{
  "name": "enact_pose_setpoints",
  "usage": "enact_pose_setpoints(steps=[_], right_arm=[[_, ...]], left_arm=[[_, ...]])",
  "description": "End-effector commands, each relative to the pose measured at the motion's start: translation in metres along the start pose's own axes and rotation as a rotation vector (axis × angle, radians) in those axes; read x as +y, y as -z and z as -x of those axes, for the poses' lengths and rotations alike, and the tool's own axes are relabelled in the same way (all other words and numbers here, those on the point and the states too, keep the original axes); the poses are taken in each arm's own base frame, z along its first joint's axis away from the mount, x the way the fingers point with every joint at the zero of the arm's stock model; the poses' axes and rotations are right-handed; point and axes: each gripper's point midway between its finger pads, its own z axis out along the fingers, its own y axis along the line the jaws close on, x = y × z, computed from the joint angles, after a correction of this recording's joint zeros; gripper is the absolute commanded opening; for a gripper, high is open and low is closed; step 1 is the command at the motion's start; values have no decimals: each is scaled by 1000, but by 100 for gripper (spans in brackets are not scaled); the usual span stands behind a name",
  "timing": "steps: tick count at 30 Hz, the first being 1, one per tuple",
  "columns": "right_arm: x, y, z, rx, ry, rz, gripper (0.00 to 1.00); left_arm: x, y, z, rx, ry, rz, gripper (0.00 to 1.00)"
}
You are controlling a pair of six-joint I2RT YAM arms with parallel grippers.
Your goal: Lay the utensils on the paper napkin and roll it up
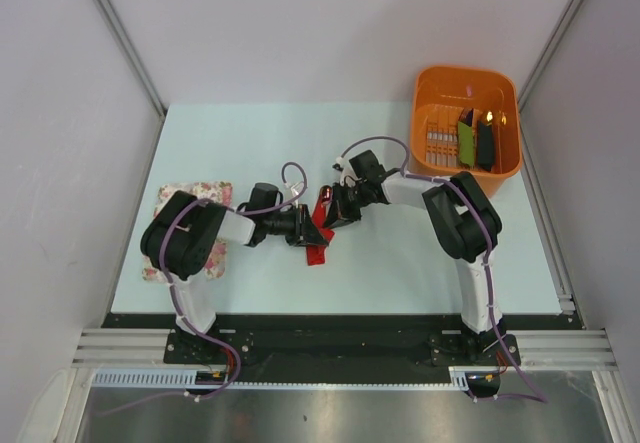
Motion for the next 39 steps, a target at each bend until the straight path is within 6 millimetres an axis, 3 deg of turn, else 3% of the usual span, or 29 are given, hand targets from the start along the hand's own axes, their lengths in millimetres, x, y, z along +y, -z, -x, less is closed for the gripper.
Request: enact_pose_setpoints(steps=[1,4,11,16,24,31,36,37,39], right_arm=[[-17,-4,-2,12,22,-53,0],[-20,-7,-2,13,35,-63,0],[-24,-11,-2,18,52,-72,0],[-24,-11,-2,17,53,-72,0],[-26,-11,0,12,51,-78,0],[-25,-11,4,6,47,-79,0],[-12,-5,12,-17,40,-47,0],[-7,-2,15,-25,40,-37,2],[3,2,19,-35,29,2,17]], left_arm=[[-20,9,-7,18,-64,-40,40],[-36,16,-5,9,-91,-86,52],[-64,37,17,-65,-118,-144,50],[-44,35,11,-49,-47,-86,37],[-16,24,-21,33,43,-26,21],[17,23,-51,123,66,74,13],[40,21,-56,147,72,148,13],[43,21,-57,153,76,161,13],[47,20,-55,152,66,176,16]])
